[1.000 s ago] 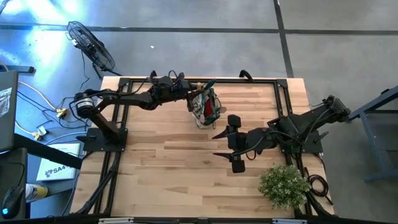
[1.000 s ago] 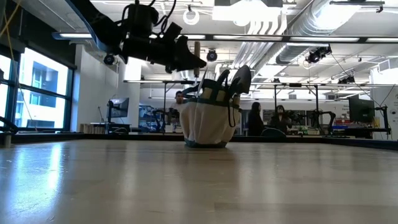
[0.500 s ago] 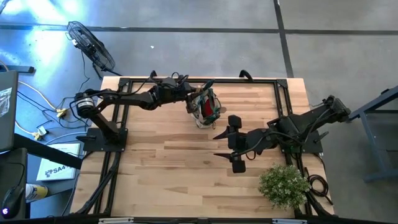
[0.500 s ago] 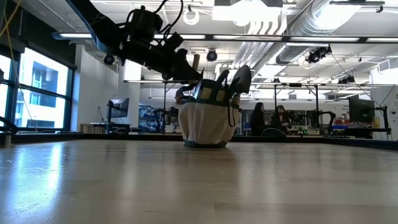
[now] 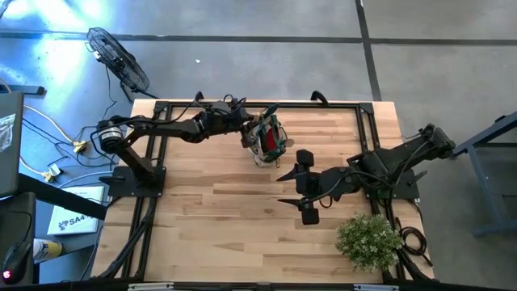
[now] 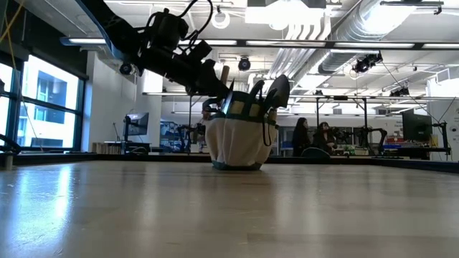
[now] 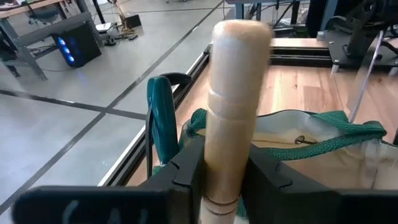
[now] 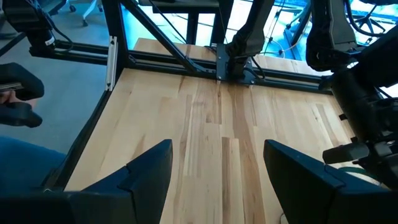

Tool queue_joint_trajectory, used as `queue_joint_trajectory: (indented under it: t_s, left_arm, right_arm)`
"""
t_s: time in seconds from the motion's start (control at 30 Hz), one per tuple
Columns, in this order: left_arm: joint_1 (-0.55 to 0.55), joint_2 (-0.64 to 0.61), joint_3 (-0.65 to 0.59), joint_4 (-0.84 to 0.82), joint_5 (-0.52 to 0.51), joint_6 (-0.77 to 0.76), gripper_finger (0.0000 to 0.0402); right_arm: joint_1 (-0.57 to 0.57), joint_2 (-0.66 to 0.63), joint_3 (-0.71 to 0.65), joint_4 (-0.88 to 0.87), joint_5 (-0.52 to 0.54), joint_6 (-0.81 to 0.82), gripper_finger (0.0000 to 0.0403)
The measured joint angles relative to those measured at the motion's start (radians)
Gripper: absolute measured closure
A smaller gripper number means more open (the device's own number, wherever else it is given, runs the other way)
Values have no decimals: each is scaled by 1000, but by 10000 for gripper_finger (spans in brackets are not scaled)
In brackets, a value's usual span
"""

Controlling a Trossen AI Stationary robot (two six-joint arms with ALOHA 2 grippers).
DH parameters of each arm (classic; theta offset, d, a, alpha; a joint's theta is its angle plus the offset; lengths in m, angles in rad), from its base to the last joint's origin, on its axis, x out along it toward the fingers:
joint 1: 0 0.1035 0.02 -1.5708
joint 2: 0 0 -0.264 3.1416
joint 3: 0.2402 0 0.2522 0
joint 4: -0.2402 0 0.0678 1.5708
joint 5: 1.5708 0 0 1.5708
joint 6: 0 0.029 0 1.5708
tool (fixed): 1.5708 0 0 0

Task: Pick & Place Garden tools in Gardening bag
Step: Put the brown trowel into the light brown gardening bag

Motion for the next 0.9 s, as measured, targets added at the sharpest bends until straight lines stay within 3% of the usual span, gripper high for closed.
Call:
queue_joint_trajectory:
  t_s: [0.13, 0.27, 0.9]
  left_arm:
    - [0, 0, 0, -2, -21, -3, 262]
    - [0, 0, 0, 1, -22, -27, 224]
    - [0, -88, 0, -25, -76, -8, 214]
  right_arm:
    - [0, 0, 0, 0, 0, 1, 160]
    - [0, 0, 0, 0, 0, 1, 160]
    - [0, 0, 0, 0, 0, 5, 160]
